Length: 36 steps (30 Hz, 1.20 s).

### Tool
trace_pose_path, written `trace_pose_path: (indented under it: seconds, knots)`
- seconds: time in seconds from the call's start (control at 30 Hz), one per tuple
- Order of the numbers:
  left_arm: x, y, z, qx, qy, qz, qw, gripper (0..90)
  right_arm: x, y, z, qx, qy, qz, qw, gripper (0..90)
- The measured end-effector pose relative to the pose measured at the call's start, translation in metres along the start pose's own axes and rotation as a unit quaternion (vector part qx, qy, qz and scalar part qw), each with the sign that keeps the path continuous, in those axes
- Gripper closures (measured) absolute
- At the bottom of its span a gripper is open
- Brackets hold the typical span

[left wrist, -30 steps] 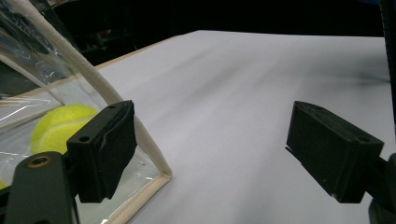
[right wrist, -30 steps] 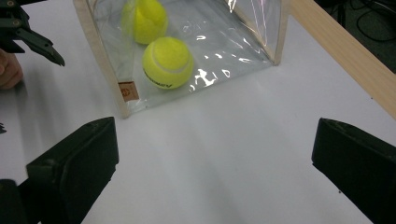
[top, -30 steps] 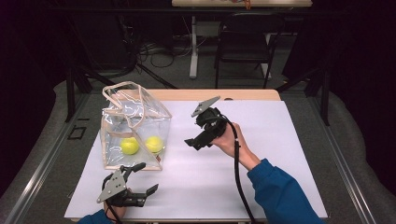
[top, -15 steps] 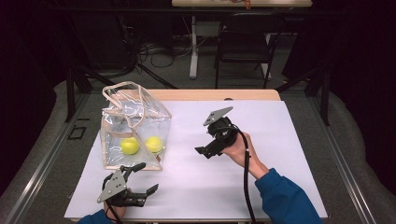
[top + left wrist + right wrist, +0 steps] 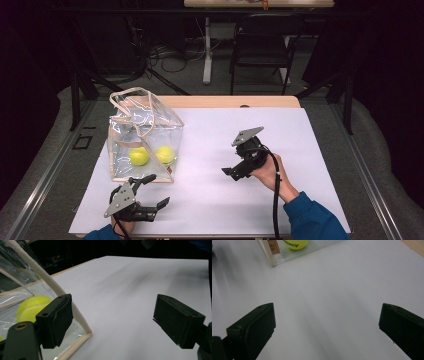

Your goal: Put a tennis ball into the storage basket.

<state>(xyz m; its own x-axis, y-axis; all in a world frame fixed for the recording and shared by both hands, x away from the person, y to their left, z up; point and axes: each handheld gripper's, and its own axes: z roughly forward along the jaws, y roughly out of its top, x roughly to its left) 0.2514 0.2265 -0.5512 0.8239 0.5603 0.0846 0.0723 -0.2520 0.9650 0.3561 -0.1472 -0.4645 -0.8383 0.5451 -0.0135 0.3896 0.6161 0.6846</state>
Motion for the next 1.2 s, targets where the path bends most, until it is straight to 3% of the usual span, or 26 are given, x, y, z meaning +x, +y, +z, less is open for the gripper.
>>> trace_pose_path:
  seconds: [0.4,0.67,0.93,1.2]
  knots:
    - [0.000,0.000,0.000,0.001,0.000,0.000,1.0000,15.8,0.001,-0.042,-0.016,0.006,-0.015,0.020,0.9997,0.2]
    - [0.000,0.000,0.000,0.002,0.001,-0.001,1.0000,15.8,0.001,-0.074,-0.013,0.009,-0.014,0.046,0.9988,0.2]
    - [-0.001,0.000,0.000,0.004,0.002,0.000,1.0000,15.8,0.001,-0.103,-0.010,-0.003,-0.011,0.070,0.9975,0.1]
    - [-0.001,0.000,0.001,0.006,0.000,0.001,1.0000,15.8,0.003,-0.125,-0.010,-0.020,-0.014,0.076,0.9968,0.0]
